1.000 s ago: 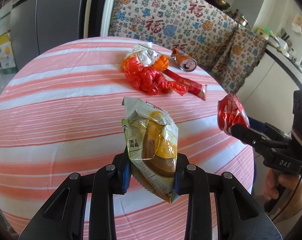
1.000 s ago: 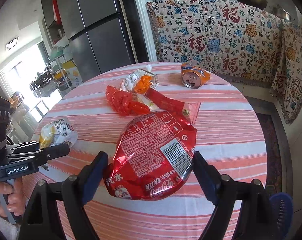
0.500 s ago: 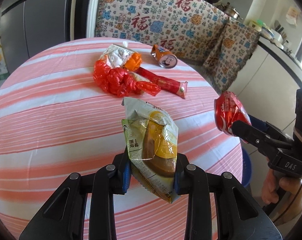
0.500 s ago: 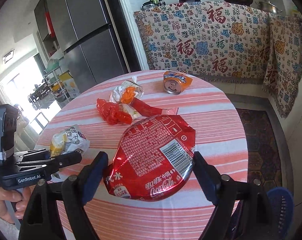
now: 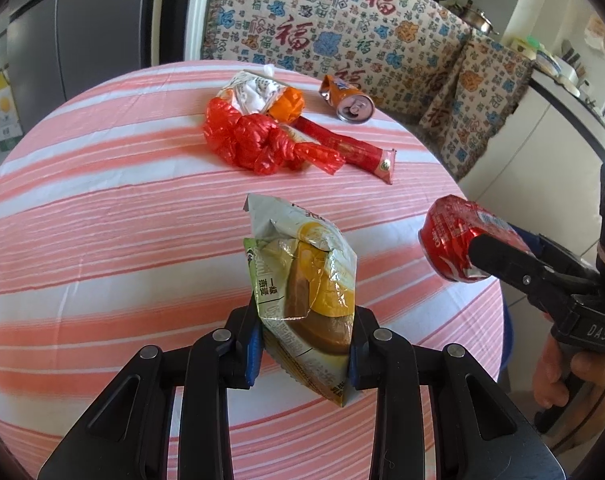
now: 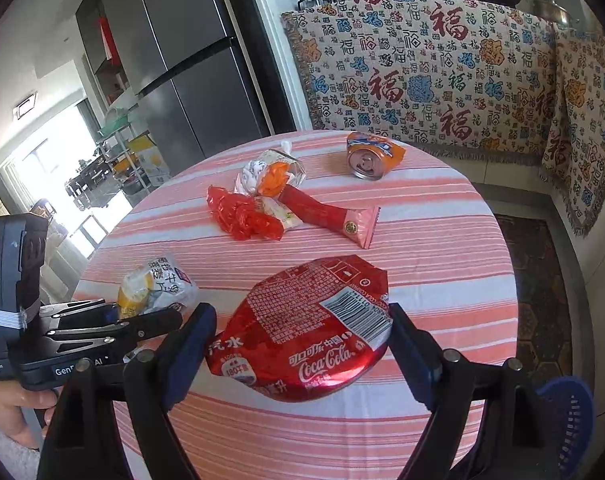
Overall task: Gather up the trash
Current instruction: 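Carry both bags over the blue wastebasket and open both grippers to drop them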
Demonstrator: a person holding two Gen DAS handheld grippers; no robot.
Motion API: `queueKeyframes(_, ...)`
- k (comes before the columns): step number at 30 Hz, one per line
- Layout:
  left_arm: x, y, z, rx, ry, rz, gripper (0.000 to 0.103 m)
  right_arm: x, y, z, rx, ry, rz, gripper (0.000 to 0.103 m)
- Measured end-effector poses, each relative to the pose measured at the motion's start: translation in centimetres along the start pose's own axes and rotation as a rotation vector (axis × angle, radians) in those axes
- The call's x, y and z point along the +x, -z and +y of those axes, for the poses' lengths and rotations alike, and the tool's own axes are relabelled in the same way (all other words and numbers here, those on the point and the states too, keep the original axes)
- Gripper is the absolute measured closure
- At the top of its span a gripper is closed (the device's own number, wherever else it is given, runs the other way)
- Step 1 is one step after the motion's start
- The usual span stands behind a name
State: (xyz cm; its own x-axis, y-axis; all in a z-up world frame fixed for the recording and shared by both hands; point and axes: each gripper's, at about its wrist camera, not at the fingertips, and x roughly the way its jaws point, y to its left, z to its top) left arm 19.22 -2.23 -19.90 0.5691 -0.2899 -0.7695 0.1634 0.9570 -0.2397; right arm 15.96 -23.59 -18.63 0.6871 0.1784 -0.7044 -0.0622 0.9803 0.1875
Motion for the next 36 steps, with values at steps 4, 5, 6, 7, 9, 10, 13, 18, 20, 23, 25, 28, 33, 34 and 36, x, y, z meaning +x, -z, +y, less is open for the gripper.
queueKeyframes(4, -0.1, 0.1, 0.2, 0.005, -0.002, -0.005, 0.071, 0.7, 0.2, 0.1, -0.005, 0.013, 0.007, 0.017)
queueKeyframes(5, -0.2, 0.1, 0.1, 0.008, -0.003, -0.006, 0.071, 0.6, 0.2, 0.1, -0.002, 0.013, 0.000, 0.017)
queueKeyframes(6, -0.2, 0.1, 0.1, 0.007, -0.002, -0.007, 0.071, 0.5, 0.2, 0.1, -0.002, 0.015, -0.005, 0.017)
queueKeyframes(7, -0.3, 0.1, 0.1, 0.005, 0.003, -0.007, 0.071, 0.4, 0.1, 0.2, -0.005, 0.018, -0.009, 0.017)
queueKeyframes(9, -0.4, -0.1, -0.2, 0.007, 0.009, -0.007, 0.071, 0.1, -0.2, 0.3, -0.010, 0.019, -0.021, 0.017)
queueKeyframes(10, -0.4, -0.2, -0.5, 0.011, 0.014, -0.007, 0.071, -0.1, -0.3, 0.3, -0.012, 0.017, -0.025, 0.017)
queueKeyframes(13, -0.4, -0.5, -1.6, 0.024, 0.036, -0.001, 0.071, -1.0, -0.6, 0.0, -0.007, 0.019, -0.036, 0.017)
queueKeyframes(18, -0.4, -1.6, -5.6, 0.082, 0.079, -0.004, 0.071, -3.1, -1.0, -2.5, 0.036, 0.039, -0.055, 0.017)
queueKeyframes(20, -0.2, -2.0, -7.7, 0.113, 0.104, -0.001, 0.071, -4.5, -1.0, -3.8, 0.054, 0.055, -0.072, 0.017)
queueKeyframes(23, 0.4, -2.5, -11.7, 0.168, 0.144, 0.007, 0.071, -7.0, -0.8, -6.1, 0.073, 0.098, -0.096, 0.017)
queueKeyframes(25, 1.0, -2.6, -14.7, 0.205, 0.173, 0.019, 0.071, -8.9, -0.4, -8.1, 0.089, 0.139, -0.106, 0.017)
queueKeyframes(28, 2.3, -2.4, -19.3, 0.261, 0.219, 0.041, 0.071, -11.5, 0.5, -11.5, 0.126, 0.209, -0.115, 0.017)
queueKeyframes(33, 4.9, -1.6, -26.8, 0.339, 0.289, 0.091, 0.071, -15.5, 3.4, -17.9, 0.229, 0.324, -0.114, 0.017)
queueKeyframes(34, 5.5, -1.3, -28.1, 0.354, 0.300, 0.101, 0.071, -16.1, 4.1, -19.2, 0.253, 0.345, -0.110, 0.017)
queueKeyframes(36, 6.7, -0.8, -30.7, 0.381, 0.318, 0.121, 0.071, -17.3, 5.3, -21.5, 0.298, 0.380, -0.106, 0.017)
